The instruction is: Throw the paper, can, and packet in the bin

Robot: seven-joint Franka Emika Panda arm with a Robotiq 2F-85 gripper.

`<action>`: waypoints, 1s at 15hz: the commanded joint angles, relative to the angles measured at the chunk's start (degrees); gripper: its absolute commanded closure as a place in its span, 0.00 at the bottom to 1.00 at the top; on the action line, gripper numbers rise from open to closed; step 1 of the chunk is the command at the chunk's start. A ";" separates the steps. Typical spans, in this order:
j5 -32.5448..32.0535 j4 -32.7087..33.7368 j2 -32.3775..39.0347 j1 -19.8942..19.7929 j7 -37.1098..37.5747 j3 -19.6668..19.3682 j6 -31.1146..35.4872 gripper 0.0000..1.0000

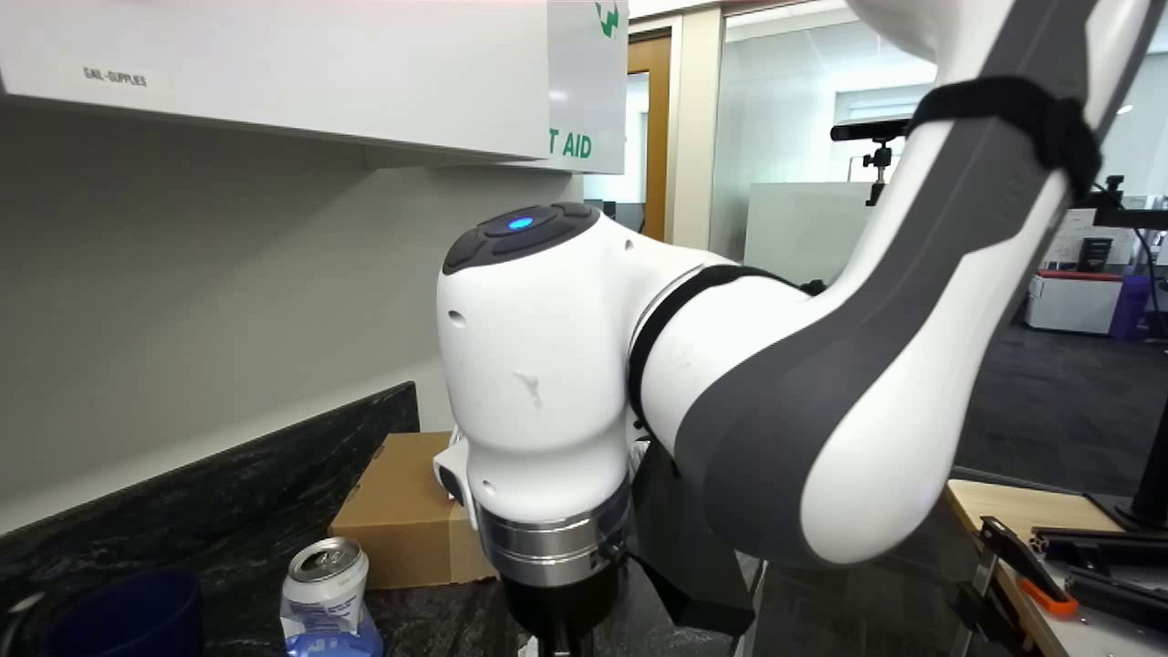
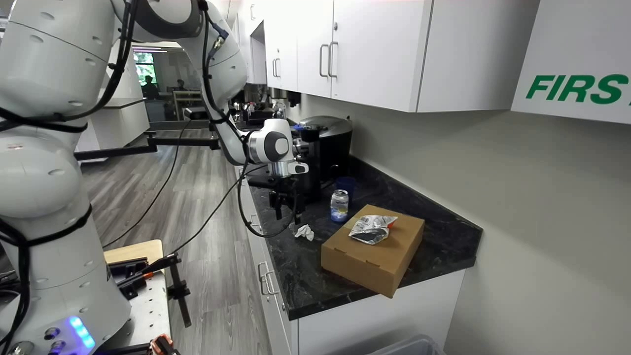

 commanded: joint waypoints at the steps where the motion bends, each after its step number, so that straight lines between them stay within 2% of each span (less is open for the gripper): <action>1: -1.78 4.87 3.22 1.79 0.95 -3.23 1.53 0.00; 5: -4.31 8.72 4.97 2.85 1.47 -6.32 1.38 0.00; 8: -4.74 6.88 4.50 2.72 1.84 -7.35 2.46 0.00; 15: -2.74 0.81 2.65 1.76 0.84 -6.63 4.45 0.00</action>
